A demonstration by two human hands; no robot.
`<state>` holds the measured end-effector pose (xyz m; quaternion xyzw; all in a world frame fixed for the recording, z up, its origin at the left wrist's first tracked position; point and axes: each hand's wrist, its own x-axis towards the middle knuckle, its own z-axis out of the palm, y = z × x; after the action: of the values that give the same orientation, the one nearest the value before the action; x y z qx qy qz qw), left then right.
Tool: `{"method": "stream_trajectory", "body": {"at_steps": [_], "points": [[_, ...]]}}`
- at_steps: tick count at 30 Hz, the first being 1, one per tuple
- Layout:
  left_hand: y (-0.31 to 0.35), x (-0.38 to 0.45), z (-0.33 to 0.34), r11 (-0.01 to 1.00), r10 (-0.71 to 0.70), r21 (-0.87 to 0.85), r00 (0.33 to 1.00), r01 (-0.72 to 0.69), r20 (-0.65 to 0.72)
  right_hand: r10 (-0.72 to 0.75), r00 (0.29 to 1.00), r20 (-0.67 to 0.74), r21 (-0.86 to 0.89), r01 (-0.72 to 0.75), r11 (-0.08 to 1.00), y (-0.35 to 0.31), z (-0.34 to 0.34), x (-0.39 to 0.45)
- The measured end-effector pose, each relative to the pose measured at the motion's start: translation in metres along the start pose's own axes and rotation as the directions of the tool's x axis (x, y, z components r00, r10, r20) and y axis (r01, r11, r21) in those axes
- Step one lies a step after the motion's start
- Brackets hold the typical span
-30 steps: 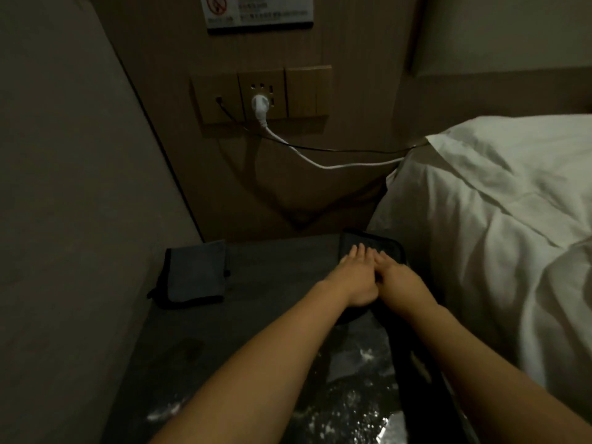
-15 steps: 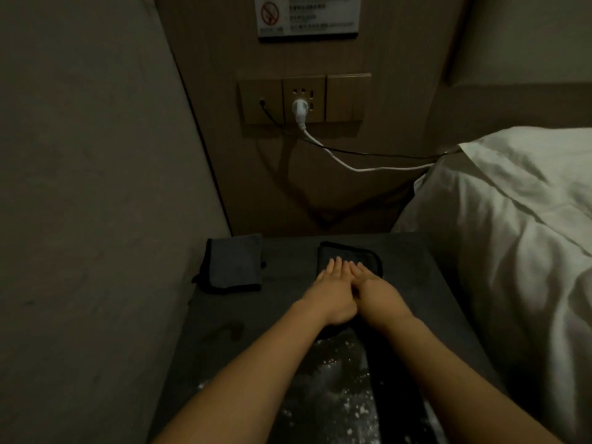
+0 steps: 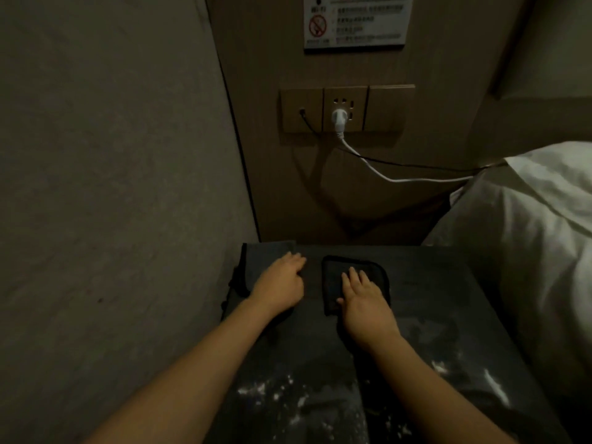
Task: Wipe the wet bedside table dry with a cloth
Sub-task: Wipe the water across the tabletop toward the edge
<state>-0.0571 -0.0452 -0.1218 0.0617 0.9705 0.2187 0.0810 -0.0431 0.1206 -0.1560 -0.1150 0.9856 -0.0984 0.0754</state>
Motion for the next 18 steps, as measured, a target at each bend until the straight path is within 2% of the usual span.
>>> {"method": "stream_trajectory", "body": {"at_steps": [3, 5, 12, 18], "points": [[-0.033, 0.002, -0.005, 0.991, -0.087, 0.113, 0.989, 0.074, 0.115, 0.027, 1.000, -0.005, 0.000, -0.027, 1.000, -0.005, 0.000, 0.001], [-0.041, 0.003, -0.007, 0.989, -0.089, 0.132, 0.985, 0.070, 0.145, 0.034, 0.999, -0.013, -0.005, -0.035, 0.999, -0.008, 0.001, 0.001], [-0.051, 0.015, -0.006, 0.986, -0.059, 0.162, 0.993, 0.041, 0.106, 0.055, 0.998, 0.002, 0.004, -0.055, 0.998, -0.015, 0.003, 0.002], [-0.058, 0.017, -0.010, 0.989, -0.041, 0.147, 0.991, 0.022, 0.125, -0.026, 0.999, 0.025, 0.032, 0.026, 0.999, -0.044, 0.008, 0.001]]}}
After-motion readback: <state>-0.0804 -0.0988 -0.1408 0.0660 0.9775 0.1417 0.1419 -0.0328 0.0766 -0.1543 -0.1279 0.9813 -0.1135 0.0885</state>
